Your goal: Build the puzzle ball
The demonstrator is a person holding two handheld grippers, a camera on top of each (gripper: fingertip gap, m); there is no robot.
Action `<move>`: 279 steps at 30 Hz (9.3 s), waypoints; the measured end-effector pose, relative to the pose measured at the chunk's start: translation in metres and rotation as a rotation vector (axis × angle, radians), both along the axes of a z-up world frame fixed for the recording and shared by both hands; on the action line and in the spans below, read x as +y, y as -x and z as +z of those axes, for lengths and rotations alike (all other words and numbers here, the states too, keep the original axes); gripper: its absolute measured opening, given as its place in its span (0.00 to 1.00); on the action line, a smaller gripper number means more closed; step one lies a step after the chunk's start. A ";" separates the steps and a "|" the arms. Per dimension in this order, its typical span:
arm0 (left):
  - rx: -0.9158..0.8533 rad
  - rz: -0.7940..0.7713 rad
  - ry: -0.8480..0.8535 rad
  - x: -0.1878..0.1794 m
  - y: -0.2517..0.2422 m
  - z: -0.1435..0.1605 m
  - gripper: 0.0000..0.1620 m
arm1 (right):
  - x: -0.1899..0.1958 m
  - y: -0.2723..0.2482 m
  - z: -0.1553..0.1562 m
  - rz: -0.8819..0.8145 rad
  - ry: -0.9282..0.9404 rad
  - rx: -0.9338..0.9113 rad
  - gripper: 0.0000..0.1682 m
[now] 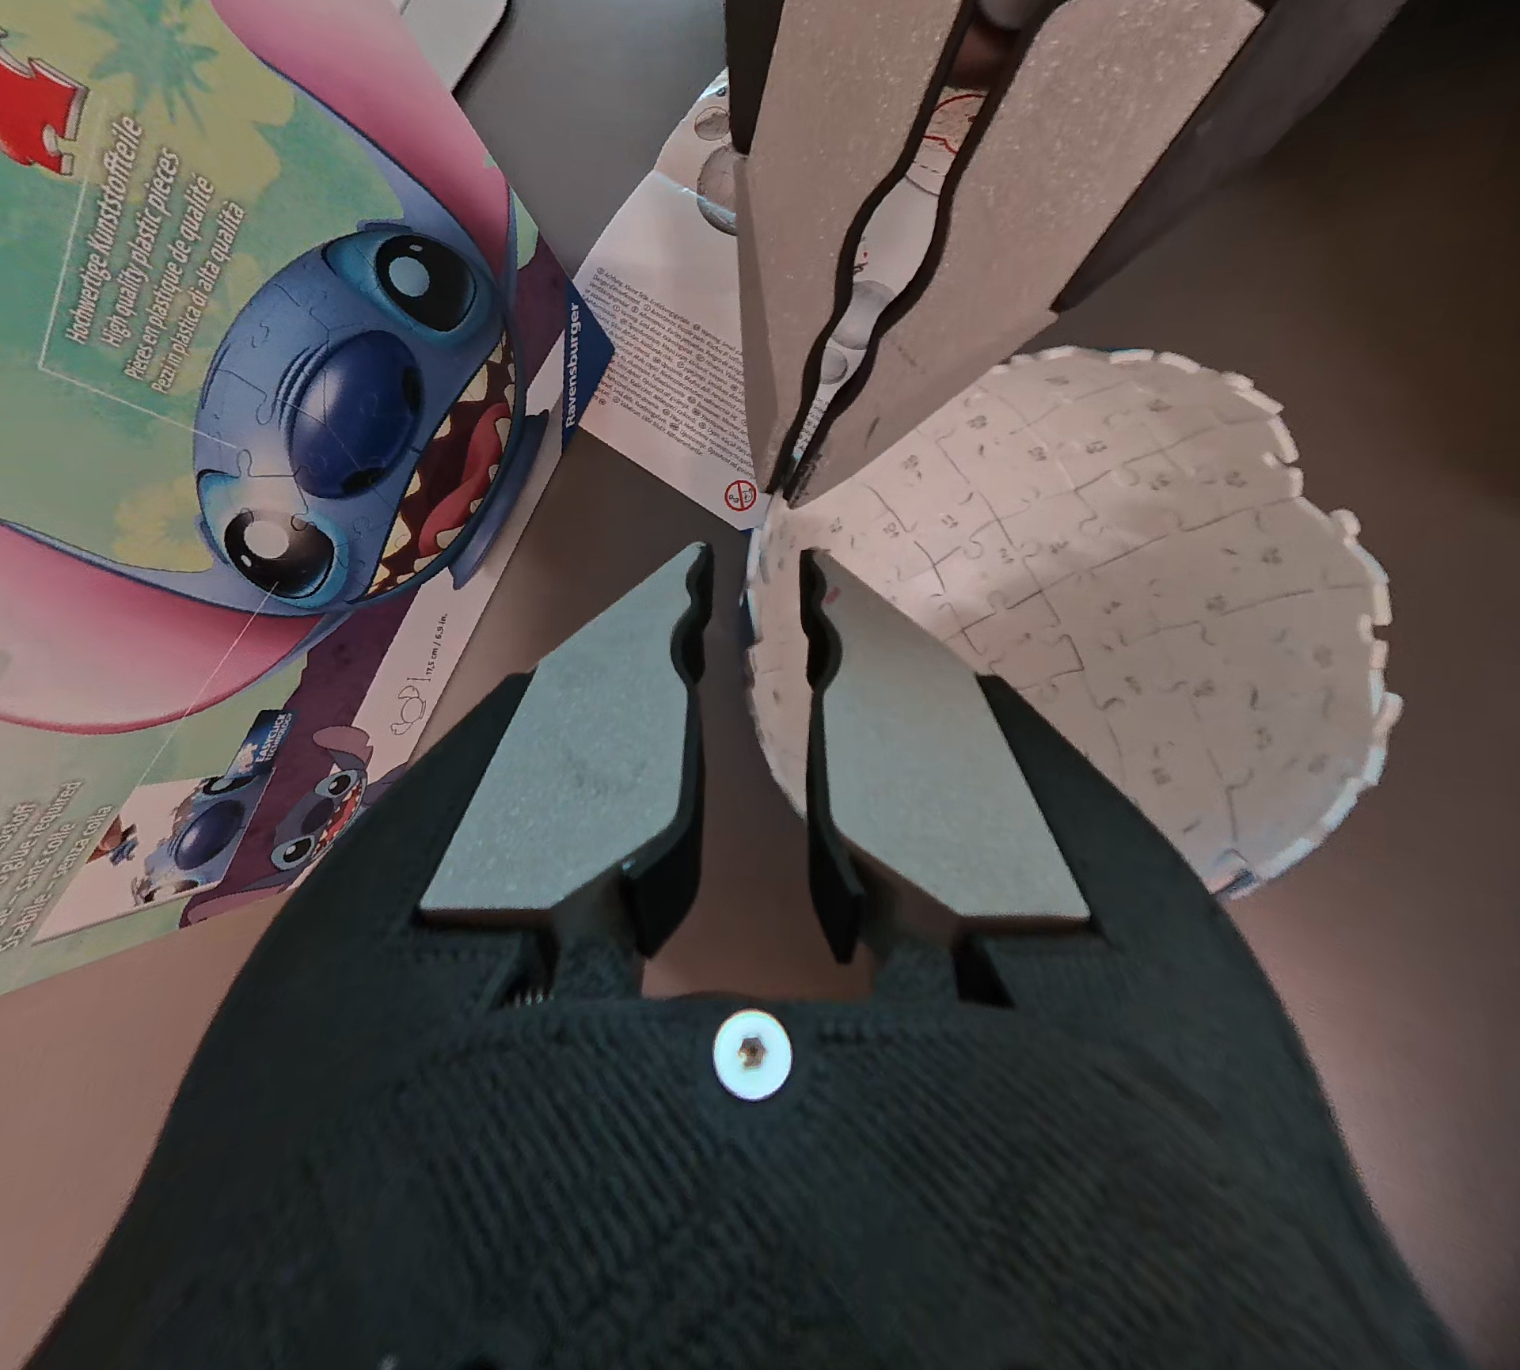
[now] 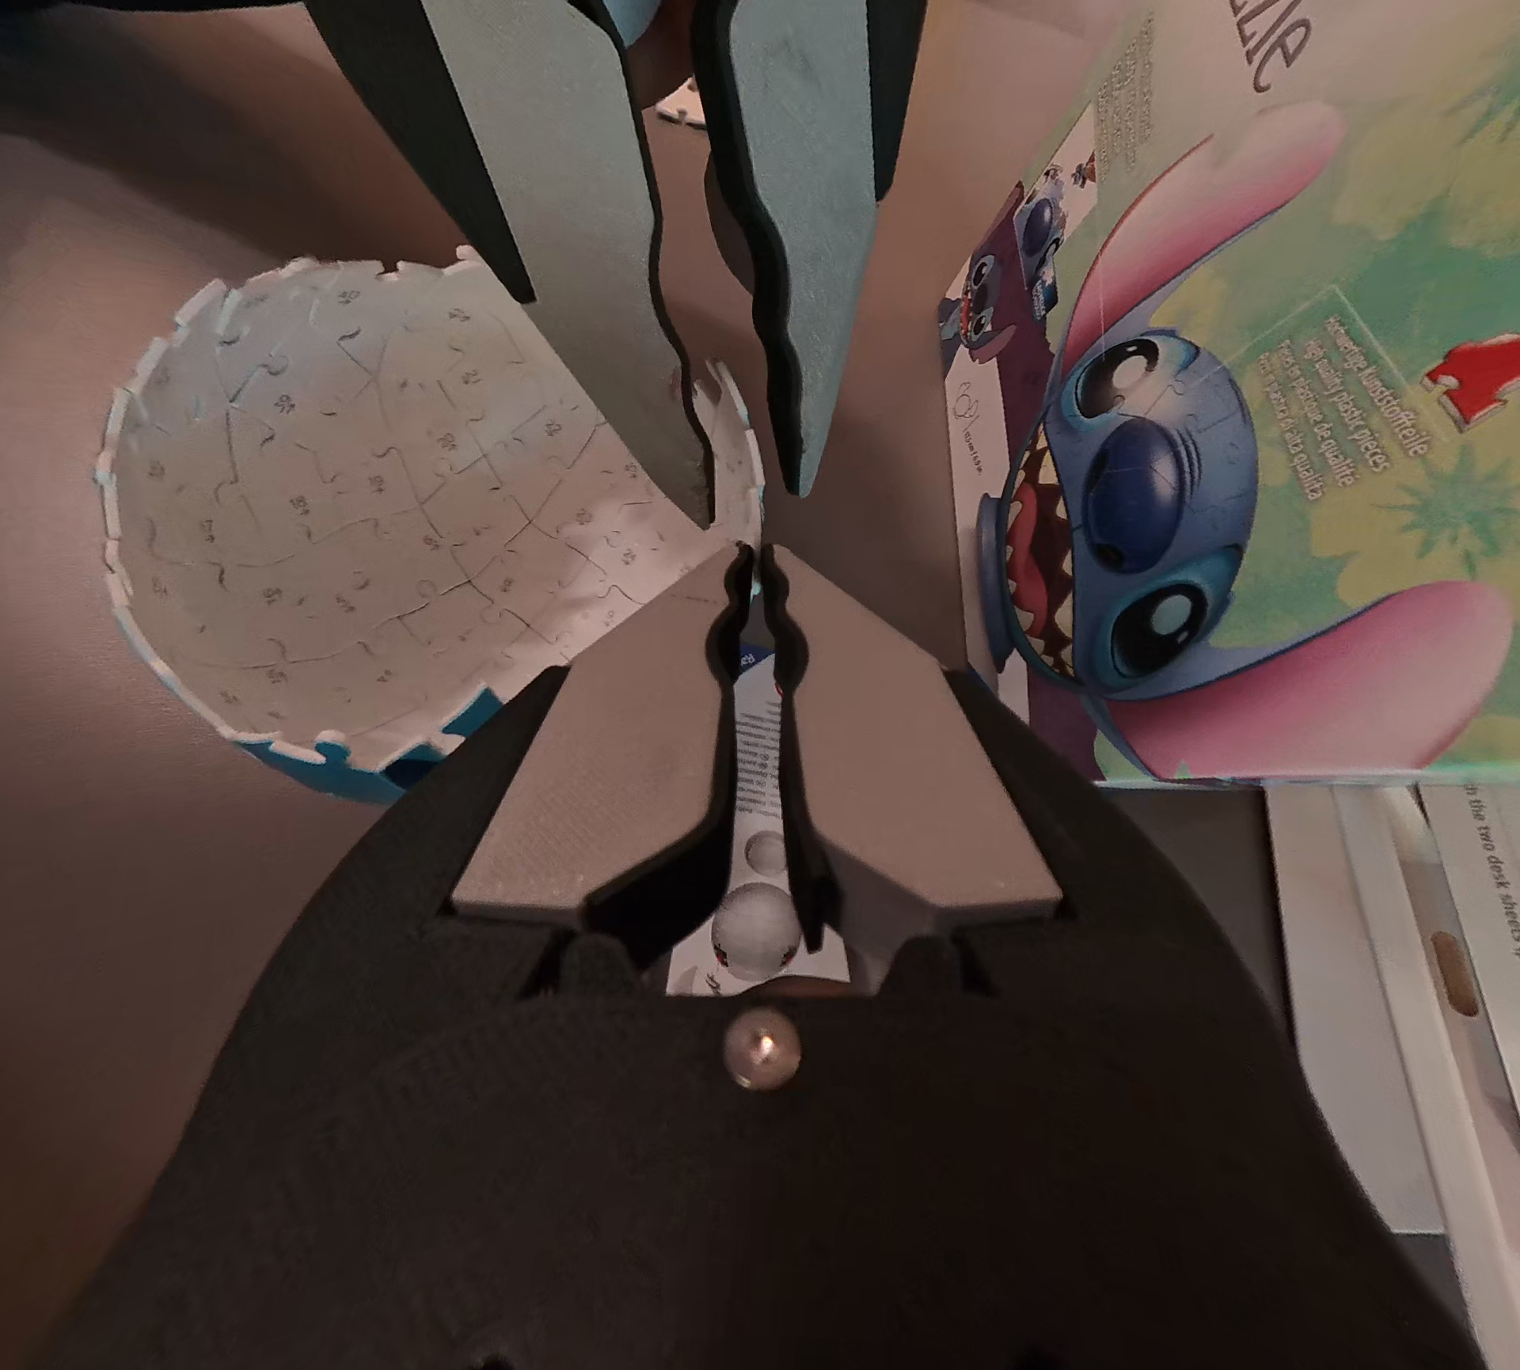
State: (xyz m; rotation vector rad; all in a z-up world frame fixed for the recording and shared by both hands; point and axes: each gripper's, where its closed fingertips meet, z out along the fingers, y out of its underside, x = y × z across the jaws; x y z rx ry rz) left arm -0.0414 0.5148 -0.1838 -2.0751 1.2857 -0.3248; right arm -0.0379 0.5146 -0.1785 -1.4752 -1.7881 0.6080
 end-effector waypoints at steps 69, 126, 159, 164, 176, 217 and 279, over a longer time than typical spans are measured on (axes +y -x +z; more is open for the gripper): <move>0.039 -0.041 0.018 0.002 0.004 -0.008 0.06 | 0.003 0.005 -0.006 0.086 -0.028 -0.018 0.00; 0.044 -0.089 0.002 0.005 -0.008 -0.002 0.06 | 0.006 0.002 -0.005 0.088 -0.037 0.022 0.00; 0.078 -0.065 -0.011 0.011 -0.008 -0.007 0.02 | 0.009 0.001 -0.007 0.058 -0.004 0.007 0.01; 0.094 -0.072 -0.031 0.010 -0.008 -0.006 0.02 | 0.012 0.002 -0.014 0.060 0.016 -0.009 0.06; 0.086 -0.081 -0.021 0.009 -0.008 -0.006 0.02 | 0.005 0.001 -0.002 0.138 -0.064 0.014 0.03; 0.089 -0.113 -0.032 0.005 -0.009 -0.004 0.01 | -0.001 0.003 0.008 0.217 -0.038 0.149 0.02; 0.227 -0.086 0.001 0.004 -0.002 -0.027 0.04 | 0.000 -0.002 -0.023 0.092 0.021 -0.082 0.00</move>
